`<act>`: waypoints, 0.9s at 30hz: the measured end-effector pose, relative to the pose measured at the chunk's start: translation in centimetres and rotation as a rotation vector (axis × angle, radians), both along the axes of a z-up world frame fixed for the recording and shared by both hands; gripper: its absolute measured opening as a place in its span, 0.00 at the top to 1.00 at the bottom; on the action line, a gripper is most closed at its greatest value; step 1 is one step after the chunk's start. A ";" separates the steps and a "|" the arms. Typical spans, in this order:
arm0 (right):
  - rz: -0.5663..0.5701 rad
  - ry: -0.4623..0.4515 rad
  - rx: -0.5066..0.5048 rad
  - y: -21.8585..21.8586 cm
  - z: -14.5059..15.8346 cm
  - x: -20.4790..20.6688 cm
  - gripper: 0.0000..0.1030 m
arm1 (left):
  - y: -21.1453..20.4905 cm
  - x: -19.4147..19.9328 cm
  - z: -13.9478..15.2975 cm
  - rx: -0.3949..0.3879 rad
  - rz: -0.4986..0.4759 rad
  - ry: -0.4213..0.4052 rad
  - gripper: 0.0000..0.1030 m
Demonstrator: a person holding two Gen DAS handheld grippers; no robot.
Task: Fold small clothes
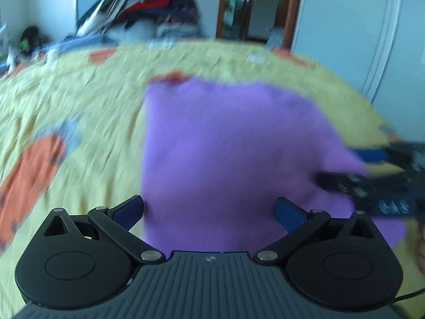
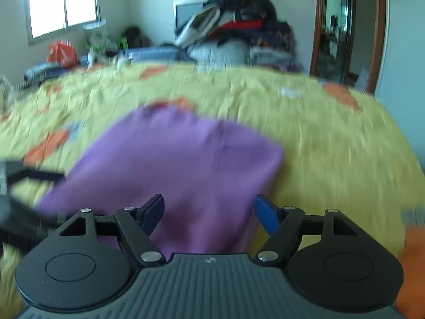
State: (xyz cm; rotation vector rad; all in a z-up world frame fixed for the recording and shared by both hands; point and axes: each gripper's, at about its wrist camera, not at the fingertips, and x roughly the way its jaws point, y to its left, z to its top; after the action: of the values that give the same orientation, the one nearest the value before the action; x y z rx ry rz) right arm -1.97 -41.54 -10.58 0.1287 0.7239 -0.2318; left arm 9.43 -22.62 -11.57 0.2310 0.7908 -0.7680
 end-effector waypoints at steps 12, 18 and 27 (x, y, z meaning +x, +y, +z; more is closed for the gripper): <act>-0.143 0.030 0.048 7.0 -1.1 -11.4 0.00 | 6.5 -6.8 -0.6 0.045 0.085 -0.049 0.00; -0.155 0.011 -0.043 10.3 -1.7 -10.1 0.00 | 6.2 -7.9 -0.9 0.051 0.148 -0.071 0.00; -0.220 0.003 -0.032 11.1 -1.9 -9.2 0.00 | 6.1 -8.2 -1.1 0.031 0.176 -0.092 0.00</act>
State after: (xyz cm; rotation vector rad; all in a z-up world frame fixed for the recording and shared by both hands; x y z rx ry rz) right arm -11.19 -30.44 -12.52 0.1782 0.7086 -0.4537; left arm 1.19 -16.51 -12.67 0.2199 0.7262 -0.5762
